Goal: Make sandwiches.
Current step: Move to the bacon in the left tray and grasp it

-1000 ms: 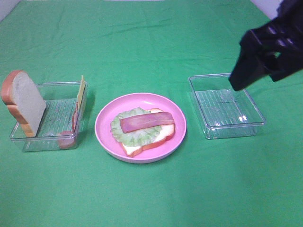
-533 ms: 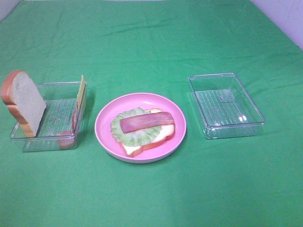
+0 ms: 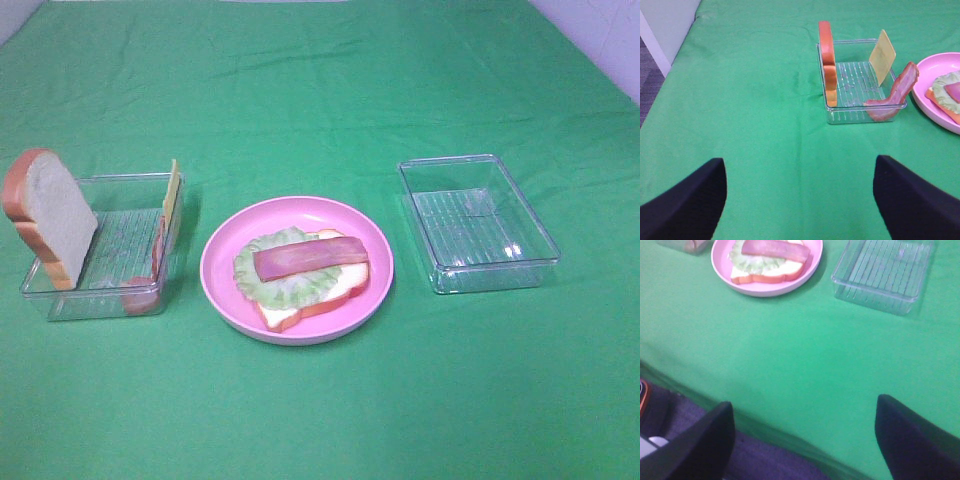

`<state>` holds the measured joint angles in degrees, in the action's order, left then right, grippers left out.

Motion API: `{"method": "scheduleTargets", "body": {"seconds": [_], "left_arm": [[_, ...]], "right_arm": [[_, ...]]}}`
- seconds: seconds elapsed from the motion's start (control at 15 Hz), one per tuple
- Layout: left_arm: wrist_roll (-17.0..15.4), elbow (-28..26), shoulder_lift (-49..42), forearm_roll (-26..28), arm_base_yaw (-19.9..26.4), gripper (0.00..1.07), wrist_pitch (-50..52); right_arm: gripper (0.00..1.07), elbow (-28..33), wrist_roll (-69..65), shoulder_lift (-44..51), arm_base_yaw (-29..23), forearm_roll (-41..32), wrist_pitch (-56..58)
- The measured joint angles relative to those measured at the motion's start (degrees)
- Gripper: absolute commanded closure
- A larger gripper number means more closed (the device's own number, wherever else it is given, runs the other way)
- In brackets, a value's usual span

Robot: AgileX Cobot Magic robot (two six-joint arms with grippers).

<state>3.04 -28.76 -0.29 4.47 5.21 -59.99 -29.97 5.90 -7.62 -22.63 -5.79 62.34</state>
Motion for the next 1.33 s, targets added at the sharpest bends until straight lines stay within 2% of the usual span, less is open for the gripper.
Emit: {"method": "scheduleTargets", "body": {"seconds": [0.33, 0.87, 1.0, 1.13, 1.27, 1.33], "left_arm": [[0.0, 0.0, 0.0, 0.0, 0.0, 0.3, 0.0], [0.0, 0.0, 0.0, 0.0, 0.0, 0.3, 0.0], [0.0, -1.43, 0.92, 0.0, 0.0, 0.3, 0.63], [0.0, -3.27, 4.35, 0.0, 0.0, 0.3, 2.18], [0.0, -7.91, 15.87, 1.2, 0.0, 0.3, 3.09], [0.0, -11.52, 23.32, 3.44, 0.0, 0.3, 2.58]], "right_arm": [[0.34, 0.46, 0.92, 7.45, 0.0, 0.06, -1.03], [0.34, 0.92, 1.26, 7.91, 0.0, 0.0, -0.97], [0.34, 0.92, 1.26, 7.91, 0.0, 0.0, -0.97], [0.34, 0.92, 1.26, 7.91, 0.0, 0.0, -0.97], [0.34, 0.92, 1.26, 7.91, 0.0, 0.0, -0.97], [0.34, 0.92, 1.26, 7.91, 0.0, 0.0, -0.97]]}}
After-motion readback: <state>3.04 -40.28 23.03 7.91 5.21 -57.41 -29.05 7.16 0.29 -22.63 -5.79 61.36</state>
